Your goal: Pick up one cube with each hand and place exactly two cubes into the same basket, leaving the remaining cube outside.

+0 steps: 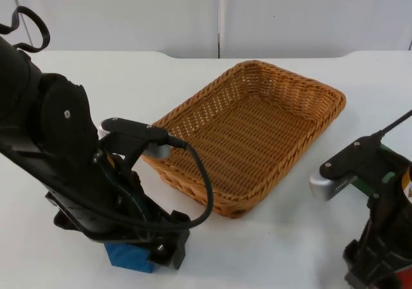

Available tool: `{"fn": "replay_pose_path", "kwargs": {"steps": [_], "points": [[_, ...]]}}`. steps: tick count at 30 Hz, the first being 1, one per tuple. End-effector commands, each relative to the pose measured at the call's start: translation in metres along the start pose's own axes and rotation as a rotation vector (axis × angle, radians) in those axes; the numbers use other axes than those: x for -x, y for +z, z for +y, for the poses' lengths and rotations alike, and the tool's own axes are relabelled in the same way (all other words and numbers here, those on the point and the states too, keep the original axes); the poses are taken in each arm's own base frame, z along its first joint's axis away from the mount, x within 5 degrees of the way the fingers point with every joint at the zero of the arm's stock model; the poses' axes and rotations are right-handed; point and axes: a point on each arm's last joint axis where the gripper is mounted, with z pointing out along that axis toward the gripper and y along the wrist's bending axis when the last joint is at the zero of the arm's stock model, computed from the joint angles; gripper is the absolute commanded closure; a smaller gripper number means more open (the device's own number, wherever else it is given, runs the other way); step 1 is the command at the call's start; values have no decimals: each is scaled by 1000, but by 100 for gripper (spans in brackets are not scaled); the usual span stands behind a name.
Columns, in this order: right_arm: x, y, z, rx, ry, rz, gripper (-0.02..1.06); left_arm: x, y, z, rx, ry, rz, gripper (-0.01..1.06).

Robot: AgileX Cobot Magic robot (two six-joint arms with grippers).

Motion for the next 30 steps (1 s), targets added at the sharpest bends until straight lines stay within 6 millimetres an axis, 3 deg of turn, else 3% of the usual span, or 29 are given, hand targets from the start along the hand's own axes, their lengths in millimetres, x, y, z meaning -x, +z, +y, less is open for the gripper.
{"fn": "replay_pose_path", "kwargs": {"steps": [1,3,5,6,9,10,12,13,18,21,22,25,27,30], "points": [[0,0,-1,1,2,0,49,0,0,-2,-1,2,6,4],[-1,0,-1,0,2,12,62,-1,0,-2,-2,2,14,13],[-2,-2,-2,-2,2,17,83,-3,0,-2,-6,-3,31,35],[-2,-2,-2,-2,2,17,83,-3,0,-2,-6,-3,31,35],[-1,-15,-3,-9,4,-10,105,-5,0,-3,-15,-22,61,71],[-1,-15,-3,-9,4,-10,105,-5,0,-3,-15,-22,61,71],[1,-27,-4,-14,8,-49,105,-7,0,-3,-17,-22,74,99],[2,-34,-5,-17,10,-72,105,-7,0,-3,-17,-10,78,105],[-1,-67,-8,-33,22,-137,105,-11,-3,-4,-23,3,126,105],[-4,-96,-11,-43,34,-223,105,-13,-16,-5,-22,47,148,105],[-4,-96,-11,-43,34,-223,105,-13,-16,-5,-22,47,148,105],[-9,-127,-13,-54,45,-332,105,-10,-45,-7,-27,77,96,105],[-11,-134,-13,-56,48,-358,105,-8,-57,-9,-31,82,55,105],[-17,-155,-14,-63,55,-436,105,-3,-92,-12,-43,91,-76,105]]}}
